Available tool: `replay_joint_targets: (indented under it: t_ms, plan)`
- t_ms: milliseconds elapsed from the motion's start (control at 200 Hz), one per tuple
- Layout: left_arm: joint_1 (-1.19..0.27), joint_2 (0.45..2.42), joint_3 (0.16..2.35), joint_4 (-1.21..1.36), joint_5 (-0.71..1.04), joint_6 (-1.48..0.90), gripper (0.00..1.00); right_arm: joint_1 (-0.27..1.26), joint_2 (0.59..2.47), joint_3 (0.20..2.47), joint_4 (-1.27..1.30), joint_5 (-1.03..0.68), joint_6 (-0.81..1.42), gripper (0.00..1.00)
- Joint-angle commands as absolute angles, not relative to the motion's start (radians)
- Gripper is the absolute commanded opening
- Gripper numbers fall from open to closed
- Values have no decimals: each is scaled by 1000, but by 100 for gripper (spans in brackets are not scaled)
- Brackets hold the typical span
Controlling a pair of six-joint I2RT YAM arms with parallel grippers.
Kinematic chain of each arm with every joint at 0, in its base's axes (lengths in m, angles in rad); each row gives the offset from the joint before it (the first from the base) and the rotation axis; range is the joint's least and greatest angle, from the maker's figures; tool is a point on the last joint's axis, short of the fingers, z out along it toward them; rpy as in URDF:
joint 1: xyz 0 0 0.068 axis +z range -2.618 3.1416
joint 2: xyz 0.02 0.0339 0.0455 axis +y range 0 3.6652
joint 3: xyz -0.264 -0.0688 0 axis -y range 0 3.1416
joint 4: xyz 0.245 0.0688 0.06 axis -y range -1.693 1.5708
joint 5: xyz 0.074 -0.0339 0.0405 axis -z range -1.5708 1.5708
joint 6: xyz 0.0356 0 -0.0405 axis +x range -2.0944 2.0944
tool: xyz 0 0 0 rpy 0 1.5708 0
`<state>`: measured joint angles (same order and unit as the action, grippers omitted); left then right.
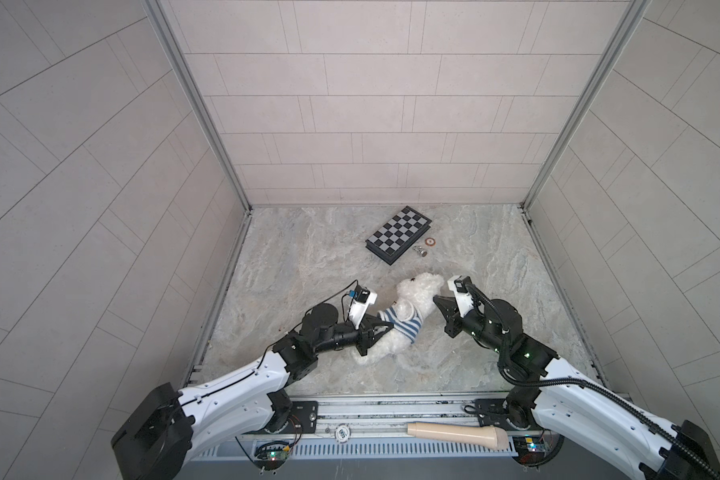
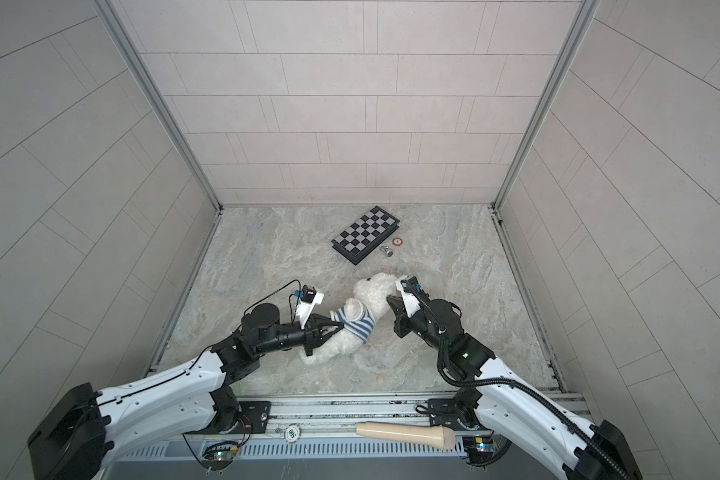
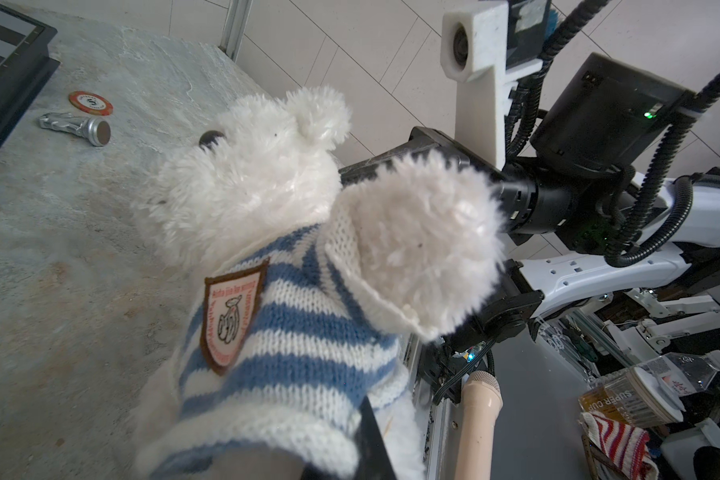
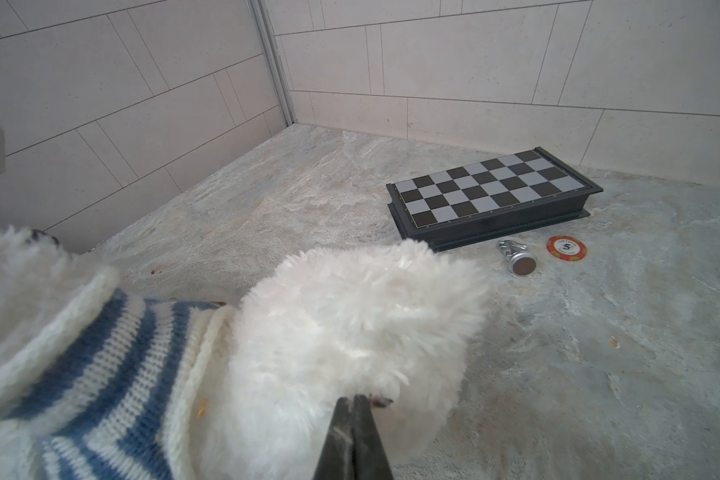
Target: Dress the teddy bear
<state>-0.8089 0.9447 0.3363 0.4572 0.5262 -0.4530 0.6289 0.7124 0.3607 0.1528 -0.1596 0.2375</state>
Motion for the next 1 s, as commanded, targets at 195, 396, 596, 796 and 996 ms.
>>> replay_joint_targets:
  t_ms: [195,396,596,796,996]
  plan:
    - [-796,908,359,488,530,-438,0,628,686,439,68,-187,171,0]
    - [-795,880,356,498,547,-443,0,598,697,451,49,-204,203,53]
    - [-796,862,352,510,569,-448,0,535,718,449,93,-329,250,100]
    - [-795,848,347,557,621,-473,0,487,732,450,138,-475,259,99]
    - [-795,861,350,617,677,-503,0,472,804,516,106,-652,195,99]
